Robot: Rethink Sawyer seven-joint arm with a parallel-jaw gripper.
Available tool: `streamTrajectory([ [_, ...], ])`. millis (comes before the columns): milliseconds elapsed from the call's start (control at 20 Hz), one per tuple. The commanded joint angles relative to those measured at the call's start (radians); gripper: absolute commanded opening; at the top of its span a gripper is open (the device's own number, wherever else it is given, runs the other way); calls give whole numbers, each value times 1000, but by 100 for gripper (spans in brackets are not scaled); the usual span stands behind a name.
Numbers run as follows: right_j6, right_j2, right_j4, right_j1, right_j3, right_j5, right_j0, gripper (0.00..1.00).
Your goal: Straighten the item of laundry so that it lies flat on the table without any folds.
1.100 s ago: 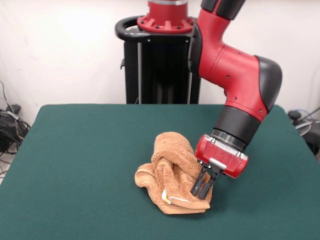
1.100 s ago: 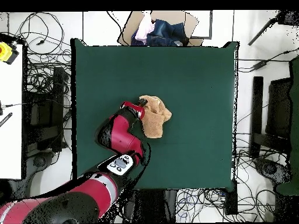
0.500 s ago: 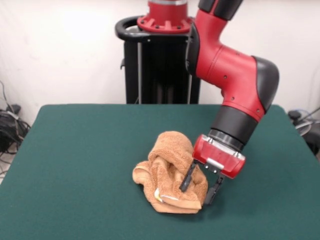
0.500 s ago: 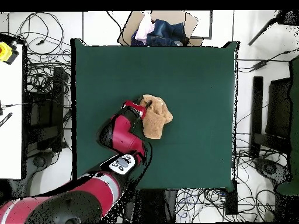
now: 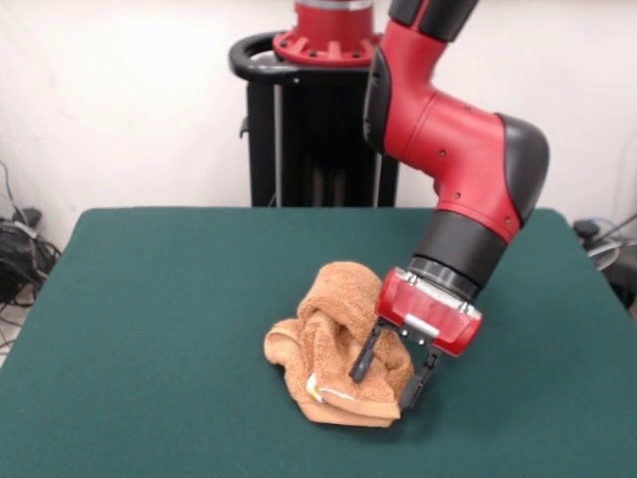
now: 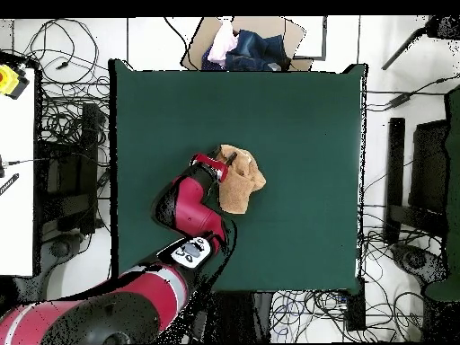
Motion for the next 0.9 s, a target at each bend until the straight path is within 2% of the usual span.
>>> streamTrajectory([
  [50, 208, 54, 118, 25, 17, 19, 37, 100],
  [250, 68, 1, 385, 59, 15, 82, 138, 100],
  [400, -89, 9, 651, 81, 5, 90, 207, 100],
  [450, -157, 35, 743, 82, 0, 64, 217, 100],
  [600, -318, 139, 918, 72, -32, -59, 204, 100],
  [750, -406, 214, 999, 65, -59, -157, 187, 100],
  [900, -415, 223, 984, 64, -68, -165, 179, 100],
])
